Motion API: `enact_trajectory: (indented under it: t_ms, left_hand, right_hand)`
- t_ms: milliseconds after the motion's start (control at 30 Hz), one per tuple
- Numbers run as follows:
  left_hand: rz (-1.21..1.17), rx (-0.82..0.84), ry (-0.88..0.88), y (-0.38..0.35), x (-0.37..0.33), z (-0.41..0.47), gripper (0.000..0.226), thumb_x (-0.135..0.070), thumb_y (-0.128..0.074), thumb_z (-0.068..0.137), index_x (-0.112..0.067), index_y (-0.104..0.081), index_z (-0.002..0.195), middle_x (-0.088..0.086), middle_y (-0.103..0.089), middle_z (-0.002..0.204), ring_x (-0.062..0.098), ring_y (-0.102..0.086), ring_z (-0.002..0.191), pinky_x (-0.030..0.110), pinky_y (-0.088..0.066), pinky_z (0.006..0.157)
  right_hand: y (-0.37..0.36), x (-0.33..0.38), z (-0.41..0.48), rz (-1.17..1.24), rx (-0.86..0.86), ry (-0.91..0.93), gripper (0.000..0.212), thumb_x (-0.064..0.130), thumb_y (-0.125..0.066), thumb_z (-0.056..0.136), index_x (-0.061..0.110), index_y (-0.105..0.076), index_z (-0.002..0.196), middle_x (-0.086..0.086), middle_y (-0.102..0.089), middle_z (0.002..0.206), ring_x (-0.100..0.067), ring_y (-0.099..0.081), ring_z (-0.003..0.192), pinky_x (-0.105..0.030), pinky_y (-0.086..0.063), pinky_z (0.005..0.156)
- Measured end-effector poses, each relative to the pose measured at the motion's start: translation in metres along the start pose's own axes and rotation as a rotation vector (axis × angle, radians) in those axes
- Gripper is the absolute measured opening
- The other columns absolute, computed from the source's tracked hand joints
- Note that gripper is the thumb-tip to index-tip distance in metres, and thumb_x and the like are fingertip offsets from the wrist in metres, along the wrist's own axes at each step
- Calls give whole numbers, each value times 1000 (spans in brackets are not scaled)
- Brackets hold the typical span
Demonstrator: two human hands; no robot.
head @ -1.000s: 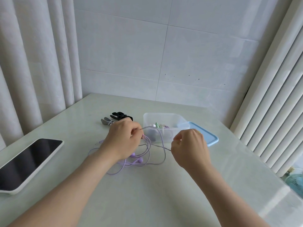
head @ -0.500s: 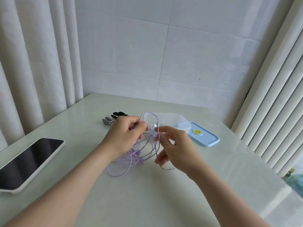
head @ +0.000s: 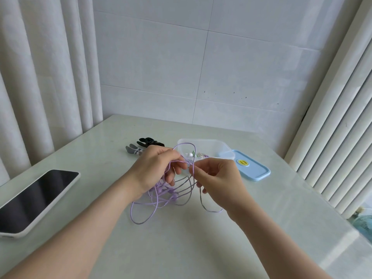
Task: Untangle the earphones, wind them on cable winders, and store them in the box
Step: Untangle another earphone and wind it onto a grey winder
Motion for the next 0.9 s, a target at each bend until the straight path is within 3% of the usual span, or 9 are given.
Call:
enact_trajectory:
  t_ms: [100,200,300,400,500,600,667,767,900]
  left_hand:
    - [-49,65,35,-1,-1,-1,37,-20,-53,97,6,-79,89,17,-71,77,24,-51,51,32,-51,54]
    - [25,28,51,-4,4,0,36,-18,-49,106,-2,-78,95,15,-72,77,27,-52,48,29,-46,47]
    - [276,-87,-48,-3,9,1,29,-26,-52,108,-18,-74,91,6,-72,69,20,-47,46,27,-40,50]
    - [524,-202,-163,0,13,2,20,-39,-61,101,-26,-67,88,-5,-65,57,18,-56,54,30,-43,60]
    - [790,-325,-290,-5,10,-4,26,-47,-55,100,-30,-51,119,-10,-60,64,19,-60,72,36,-49,65]
    - [834,-277,-382,-10,6,-10,43,-37,-57,97,-25,-35,132,-10,-53,80,28,-59,82,43,-50,69]
    - [835,-272,-424,-11,7,-11,50,-38,-64,91,-23,-37,129,-10,-55,89,25,-60,89,40,-47,75]
    - [926,-335,-446,-12,10,-8,54,-54,-63,82,-22,-44,121,-8,-58,95,23,-61,96,41,-46,86]
    - [1065,-404,-409,-7,18,-3,61,-68,-55,76,-19,-51,113,-4,-61,91,27,-51,91,42,-38,81]
  right_hand:
    - [4,-1,1,-50,-88,4,11,16,-76,88,21,-81,79,-2,-75,66,-17,-72,62,-41,-61,68]
    - [5,-3,0,-111,-174,-14,16,13,-72,84,22,-79,72,1,-75,64,-19,-76,69,-46,-65,76]
    - [6,-5,1,88,-175,-128,11,11,-75,83,15,-80,74,-6,-78,72,-22,-79,80,-44,-65,83]
    - [7,-6,3,248,-102,-258,8,16,-77,81,10,-82,80,-7,-78,82,-19,-74,86,-36,-60,86]
    - [5,-4,3,351,-38,-280,9,17,-75,85,11,-81,86,2,-75,81,-17,-62,79,-32,-47,77]
    - [5,4,1,486,-5,-218,9,12,-69,94,8,-76,99,-4,-79,90,-19,-64,73,-31,-49,73]
    - [5,7,0,413,-30,-132,10,15,-62,101,8,-69,104,-8,-81,90,-21,-68,69,-30,-52,66]
    - [3,7,0,208,-143,37,9,21,-61,104,14,-66,100,-9,-75,73,-21,-61,60,-33,-48,59]
    - [9,7,1,95,-264,138,12,15,-73,91,27,-74,92,4,-59,67,-10,-50,59,-22,-40,60]
Point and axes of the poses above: each hand's wrist, its own z-axis towards the middle knuckle, its own y-axis out of the back of the hand, x = y × z, the point moved 2 cm from there along z, towards the middle knuckle
